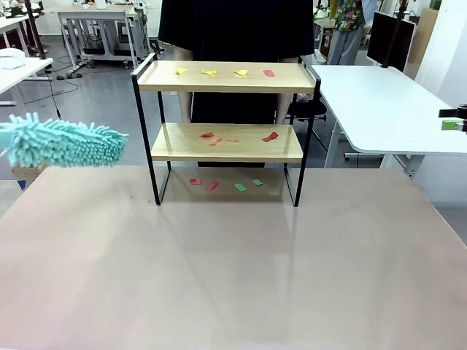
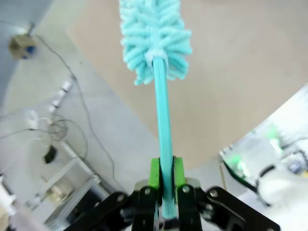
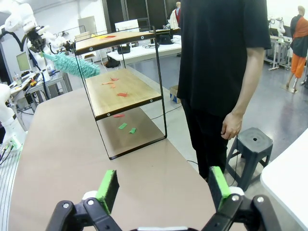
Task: Clean the shelf.
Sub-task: Clean the specific section of the Shelf indicated by the human with the Duster.
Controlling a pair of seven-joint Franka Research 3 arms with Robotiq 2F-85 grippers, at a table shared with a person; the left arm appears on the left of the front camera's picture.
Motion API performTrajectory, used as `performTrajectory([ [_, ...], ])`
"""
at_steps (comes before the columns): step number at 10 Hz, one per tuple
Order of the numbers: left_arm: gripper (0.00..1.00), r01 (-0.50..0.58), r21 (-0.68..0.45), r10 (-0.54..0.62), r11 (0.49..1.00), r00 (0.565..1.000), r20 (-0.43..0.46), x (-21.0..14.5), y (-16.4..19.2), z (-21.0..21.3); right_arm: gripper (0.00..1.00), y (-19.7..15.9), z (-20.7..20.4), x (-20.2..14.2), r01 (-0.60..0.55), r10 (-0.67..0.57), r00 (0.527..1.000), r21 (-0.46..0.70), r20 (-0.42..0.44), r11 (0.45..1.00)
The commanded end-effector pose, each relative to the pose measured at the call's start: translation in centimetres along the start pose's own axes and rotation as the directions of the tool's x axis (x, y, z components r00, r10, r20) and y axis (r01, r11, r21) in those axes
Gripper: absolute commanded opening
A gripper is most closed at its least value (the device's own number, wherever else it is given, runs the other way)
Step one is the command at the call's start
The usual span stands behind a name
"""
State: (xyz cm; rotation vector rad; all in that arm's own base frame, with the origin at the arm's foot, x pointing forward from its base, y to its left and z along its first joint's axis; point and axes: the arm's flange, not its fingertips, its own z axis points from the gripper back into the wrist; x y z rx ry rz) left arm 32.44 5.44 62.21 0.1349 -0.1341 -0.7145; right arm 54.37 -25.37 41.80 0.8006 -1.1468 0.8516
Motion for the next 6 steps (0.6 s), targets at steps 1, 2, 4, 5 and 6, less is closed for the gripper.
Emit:
performTrajectory([
  [1,0.14,0.195,-0.076,-0.196,0.978,0.981,0.005,-2.5,-1.0,-0.2,1.00,0.2,-0.1,0.3,-0.004,0.004,1.000,0.004,-0.003,1.000],
  [2,0.14,0.315,-0.143,-0.317,0.938,0.948,0.009,-3.2,-1.7,-0.3,1.00,0.2,-0.1,0.3,-0.004,0.004,1.000,0.004,-0.003,1.000],
  [4,0.14,0.496,-0.206,-0.503,0.844,0.864,0.017,-2.1,-3.3,-0.6,1.00,0.2,-0.1,0.3,-0.004,0.004,1.000,0.004,-0.003,1.000],
  [5,0.14,0.546,-0.209,-0.561,0.811,0.828,-0.014,-1.3,-3.8,-0.9,1.00,0.2,-0.1,0.3,-0.004,0.004,1.000,0.004,-0.003,1.000],
  [6,0.14,0.600,-0.221,-0.619,0.769,0.784,-0.028,-0.4,-4.3,-0.9,1.00,0.2,-0.1,0.3,-0.004,0.004,1.000,0.004,-0.003,1.000],
])
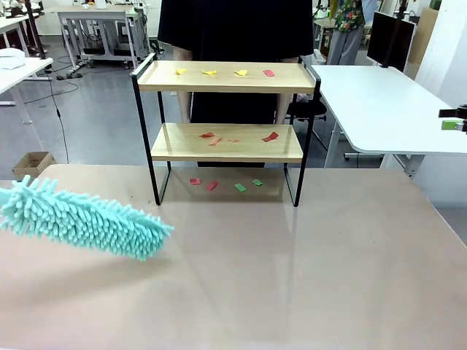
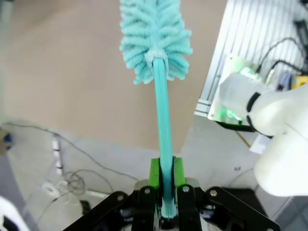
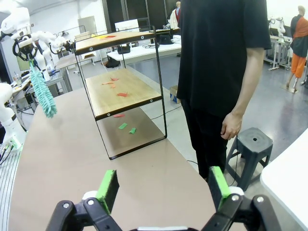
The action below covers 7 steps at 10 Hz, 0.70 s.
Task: Clean the shelf.
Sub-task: Clean the specific section of the Shelf indicated by the human with the Duster.
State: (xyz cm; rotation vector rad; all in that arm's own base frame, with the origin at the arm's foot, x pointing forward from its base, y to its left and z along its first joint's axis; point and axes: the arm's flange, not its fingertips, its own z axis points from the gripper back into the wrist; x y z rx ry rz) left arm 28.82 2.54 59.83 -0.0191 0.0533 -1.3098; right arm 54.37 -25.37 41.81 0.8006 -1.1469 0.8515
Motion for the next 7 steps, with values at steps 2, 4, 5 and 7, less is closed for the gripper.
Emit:
performTrajectory([
  [2,0.14,0.137,-0.023,-0.138,0.990,0.988,-0.068,2.1,1.1,0.6,1.00,0.2,-0.1,0.3,-0.004,0.004,1.000,0.004,-0.003,1.000],
  [4,0.14,0.094,-0.017,-0.094,0.995,0.995,-0.044,2.3,0.5,-0.3,1.00,0.2,-0.1,0.3,-0.004,0.004,1.000,0.004,-0.003,1.000],
  [5,0.14,0.094,-0.017,-0.094,0.995,0.995,-0.044,2.3,0.5,-0.3,1.00,0.2,-0.1,0.3,-0.004,0.004,1.000,0.004,-0.003,1.000],
  [7,0.14,0.094,-0.017,-0.094,0.995,0.995,-0.044,2.3,0.5,-0.3,1.00,0.2,-0.1,0.3,-0.004,0.004,1.000,0.004,-0.003,1.000],
])
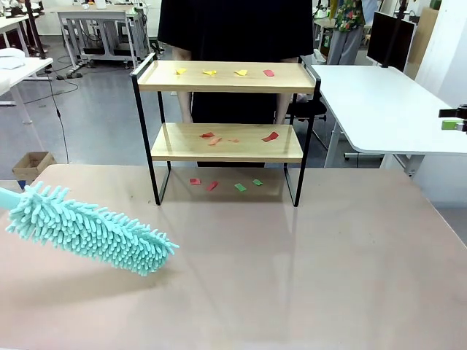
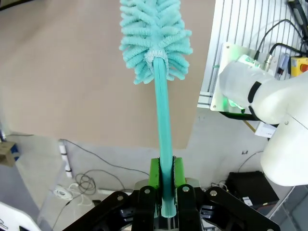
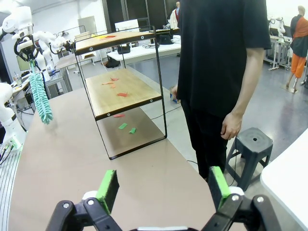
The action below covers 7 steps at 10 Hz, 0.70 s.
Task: Clean the shelf.
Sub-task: Clean the specific section of the Shelf indicated by the human with the Duster.
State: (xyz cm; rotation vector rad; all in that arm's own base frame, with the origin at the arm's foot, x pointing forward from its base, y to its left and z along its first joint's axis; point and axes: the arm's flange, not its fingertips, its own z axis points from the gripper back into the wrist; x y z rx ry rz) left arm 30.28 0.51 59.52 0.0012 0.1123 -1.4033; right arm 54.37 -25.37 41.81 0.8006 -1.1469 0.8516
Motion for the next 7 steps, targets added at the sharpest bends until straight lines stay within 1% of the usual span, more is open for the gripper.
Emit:
performTrajectory([
  [1,0.14,0.001,0.002,-0.001,1.000,1.000,0.011,0.01,-0.39,-0.08,1.00,0.19,-0.05,0.25,-0.004,0.004,1.000,0.004,-0.003,1.000],
  [7,0.14,0.001,0.002,-0.001,1.000,1.000,0.011,0.01,-0.39,-0.08,1.00,0.19,-0.05,0.25,-0.004,0.004,1.000,0.004,-0.003,1.000],
])
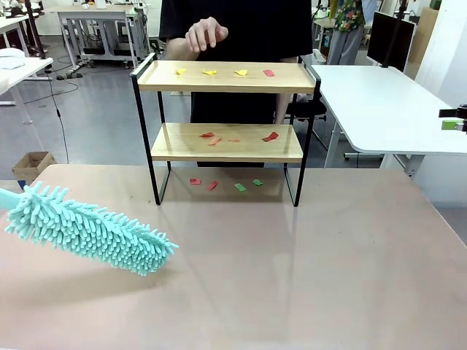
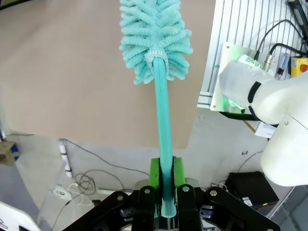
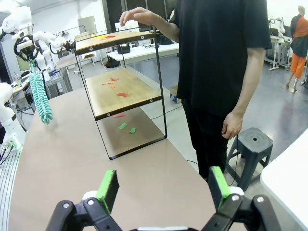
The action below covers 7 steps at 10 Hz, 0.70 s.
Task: Clean the shelf.
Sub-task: Clean the specific section of the Shelf indicated by the human with the Duster.
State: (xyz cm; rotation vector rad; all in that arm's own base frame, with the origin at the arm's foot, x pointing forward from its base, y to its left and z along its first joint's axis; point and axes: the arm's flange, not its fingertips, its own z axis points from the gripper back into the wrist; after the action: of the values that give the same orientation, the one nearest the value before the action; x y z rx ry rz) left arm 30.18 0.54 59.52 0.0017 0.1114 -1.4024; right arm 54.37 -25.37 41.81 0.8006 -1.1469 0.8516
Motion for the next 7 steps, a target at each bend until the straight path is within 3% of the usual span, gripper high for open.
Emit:
performTrajectory([
  [1,0.14,0.002,0.001,-0.002,1.000,1.000,0.011,0.05,-0.30,-0.07,1.00,0.19,-0.05,0.25,-0.004,0.004,1.000,0.004,-0.003,1.000],
  [7,0.14,0.002,0.001,-0.002,1.000,1.000,0.011,0.05,-0.30,-0.07,1.00,0.19,-0.05,0.25,-0.004,0.004,1.000,0.004,-0.003,1.000],
])
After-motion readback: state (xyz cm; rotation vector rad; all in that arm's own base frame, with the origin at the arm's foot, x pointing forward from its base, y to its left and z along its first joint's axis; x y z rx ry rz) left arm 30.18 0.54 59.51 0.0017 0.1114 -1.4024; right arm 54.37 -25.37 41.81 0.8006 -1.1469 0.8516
